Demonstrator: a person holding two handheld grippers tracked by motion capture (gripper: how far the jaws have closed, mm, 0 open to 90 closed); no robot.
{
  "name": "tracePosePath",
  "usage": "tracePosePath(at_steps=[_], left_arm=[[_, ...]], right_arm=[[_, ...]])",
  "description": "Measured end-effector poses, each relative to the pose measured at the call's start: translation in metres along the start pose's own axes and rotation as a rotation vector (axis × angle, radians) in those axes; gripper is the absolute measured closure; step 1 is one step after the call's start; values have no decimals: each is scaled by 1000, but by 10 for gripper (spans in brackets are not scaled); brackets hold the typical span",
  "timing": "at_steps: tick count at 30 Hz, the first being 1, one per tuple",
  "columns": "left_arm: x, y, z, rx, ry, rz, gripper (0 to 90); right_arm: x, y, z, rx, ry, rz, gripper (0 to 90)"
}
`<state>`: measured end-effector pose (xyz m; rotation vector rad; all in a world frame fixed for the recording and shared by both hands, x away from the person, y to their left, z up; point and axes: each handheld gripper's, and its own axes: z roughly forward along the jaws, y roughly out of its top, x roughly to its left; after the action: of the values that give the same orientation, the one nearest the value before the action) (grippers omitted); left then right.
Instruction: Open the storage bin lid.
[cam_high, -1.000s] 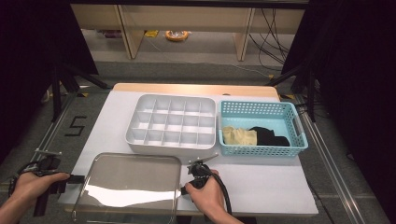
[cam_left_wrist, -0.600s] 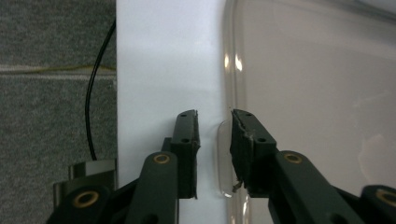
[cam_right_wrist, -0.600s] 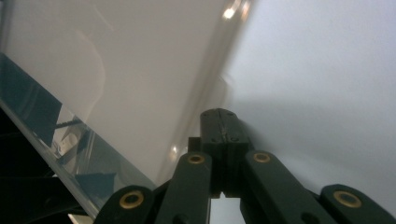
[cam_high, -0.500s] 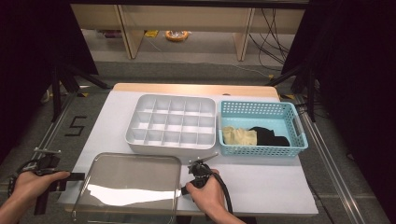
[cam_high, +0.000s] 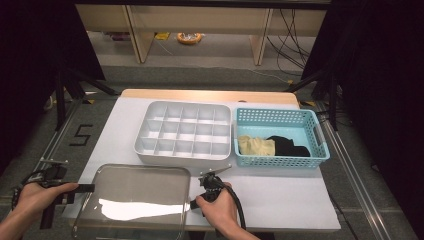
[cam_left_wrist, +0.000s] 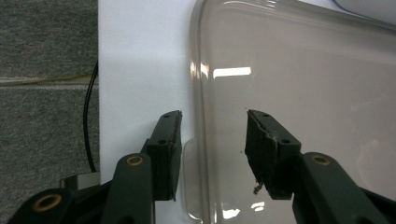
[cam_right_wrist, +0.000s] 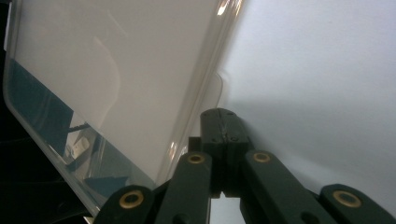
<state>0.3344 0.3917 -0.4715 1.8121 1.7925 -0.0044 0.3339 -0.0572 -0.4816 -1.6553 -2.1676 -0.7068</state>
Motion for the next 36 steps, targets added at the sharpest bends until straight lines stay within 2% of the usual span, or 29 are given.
tracePosePath(at_steps=[2,3,4,5,6,7,9,10,12,13,15,16,17,18,19,20,21,22,24,27,31,33,34,35,36], left_arm=[[2,1,-1,22,6,4,551],[2,0,1,2,7,0,551],[2,0,1,4,10,2,551],[2,0,1,3,11,5,551],[2,0,1,2,11,6,550],[2,0,0,2,12,5,549],[2,0,0,-2,12,6,549],[2,1,-1,12,13,8,547],[-1,1,-2,-16,22,32,537],[-3,1,-3,-32,29,58,529],[-6,2,-7,-44,36,89,515],[-10,2,-7,-81,35,85,502],[-11,3,-10,-84,46,117,490],[-16,4,-12,-110,50,122,473],[-20,5,-13,-128,60,149,453],[-25,5,-14,-148,62,174,433],[-30,5,-15,-158,63,197,404],[-36,5,-15,-176,61,215,404],[-48,5,-13,-218,56,241,385],[-63,4,-11,-236,56,295,357],[-86,6,-3,-302,47,339,335],[-97,7,3,-336,19,334,320],[-102,7,5,-349,4,324,313],[-107,7,8,-361,-6,321,305],[-109,7,10,-360,-19,331,302]], right_arm=[[1,0,1,4,2,2,900],[2,0,2,-2,21,-3,900],[2,0,2,3,25,-12,900],[2,1,5,-28,50,-41,900],[3,1,4,-28,39,-37,900],[5,0,3,-4,45,0,900],[5,0,3,-7,48,-3,900],[4,0,3,-4,60,-5,900],[2,1,3,-4,65,-14,900],[2,1,2,-5,78,-8,900],[-2,2,1,-56,76,-62,879],[-2,2,-2,-80,53,-60,864],[-3,1,-8,-47,47,-57,852],[-2,1,-12,-79,42,-43,840],[-4,2,-18,-87,38,-58,828],[-6,1,-23,-115,35,-77,809],[-12,1,-35,-157,13,-118,780],[-12,1,-35,-157,13,-118,780],[-20,1,-47,-178,1,-127,758],[-33,-1,-70,-228,-36,-128,719],[-44,-3,-81,-252,-44,-119,707],[-49,-5,-86,-270,-54,-113,696],[-52,-6,-88,-286,-58,-131,693],[-54,-8,-89,-294,-69,-120,688],[-54,-10,-91,-292,-55,-89,683]])
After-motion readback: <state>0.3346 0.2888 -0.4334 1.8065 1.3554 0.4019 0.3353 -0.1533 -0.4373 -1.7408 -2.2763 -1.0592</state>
